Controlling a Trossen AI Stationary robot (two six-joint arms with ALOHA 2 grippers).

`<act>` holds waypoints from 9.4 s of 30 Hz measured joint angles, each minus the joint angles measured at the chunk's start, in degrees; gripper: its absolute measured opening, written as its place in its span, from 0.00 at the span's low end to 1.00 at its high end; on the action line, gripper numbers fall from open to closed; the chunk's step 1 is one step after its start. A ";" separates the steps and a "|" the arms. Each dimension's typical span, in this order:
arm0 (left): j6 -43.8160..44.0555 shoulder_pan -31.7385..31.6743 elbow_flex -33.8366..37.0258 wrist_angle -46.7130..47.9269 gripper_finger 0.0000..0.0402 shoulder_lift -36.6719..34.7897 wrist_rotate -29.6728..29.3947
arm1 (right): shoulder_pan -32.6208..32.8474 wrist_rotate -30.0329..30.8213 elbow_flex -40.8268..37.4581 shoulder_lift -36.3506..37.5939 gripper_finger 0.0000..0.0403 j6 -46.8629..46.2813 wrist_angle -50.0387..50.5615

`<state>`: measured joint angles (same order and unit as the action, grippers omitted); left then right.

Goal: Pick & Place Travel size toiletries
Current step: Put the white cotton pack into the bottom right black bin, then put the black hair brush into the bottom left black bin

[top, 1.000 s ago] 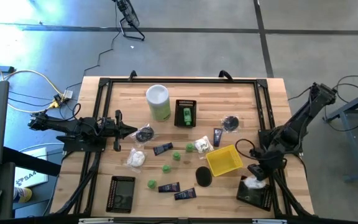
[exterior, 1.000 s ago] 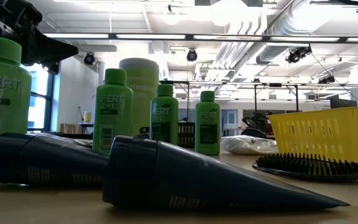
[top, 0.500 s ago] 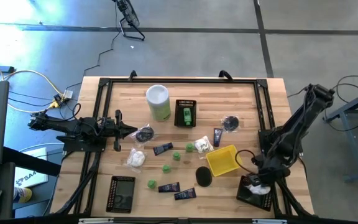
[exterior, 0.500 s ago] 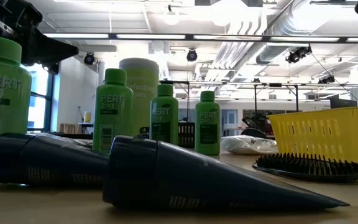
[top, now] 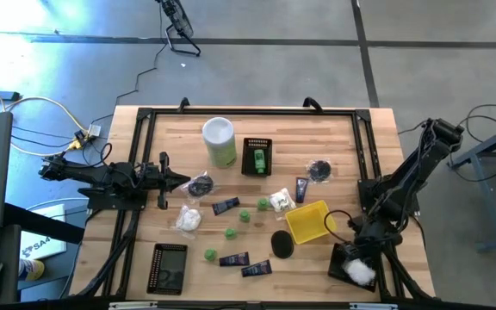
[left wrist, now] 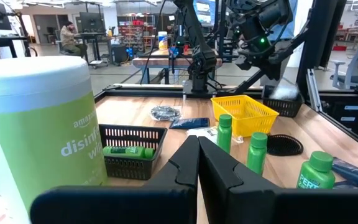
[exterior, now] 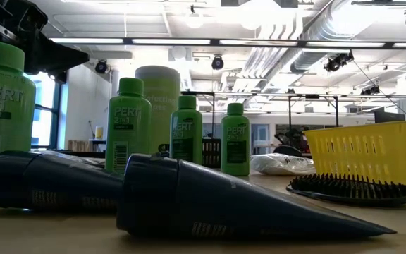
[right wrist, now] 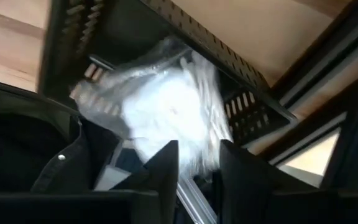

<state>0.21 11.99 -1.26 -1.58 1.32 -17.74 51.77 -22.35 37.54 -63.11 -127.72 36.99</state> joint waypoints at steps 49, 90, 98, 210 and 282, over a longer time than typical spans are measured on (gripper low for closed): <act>-1.42 0.01 0.00 -0.04 0.01 0.02 0.20 | -29.27 47.11 0.00 9.90 0.01 83.28 -12.49; -0.71 0.02 0.02 -0.40 0.01 0.02 0.00 | -46.54 61.26 0.00 8.96 0.02 100.07 -16.20; 1.62 0.02 0.02 -0.26 0.01 0.02 0.37 | -47.74 57.40 0.00 8.94 0.02 94.74 -16.20; 1.16 0.01 0.00 -0.07 0.01 0.02 0.20 | -61.26 52.98 -0.20 -21.50 0.00 71.12 -18.50; 1.61 0.01 0.01 0.00 0.01 0.02 0.07 | -56.26 51.49 -0.07 -25.44 0.40 117.44 -21.23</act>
<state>1.82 12.00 -1.24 -1.58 1.34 -17.67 -4.49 29.13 37.47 -88.55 -10.28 15.77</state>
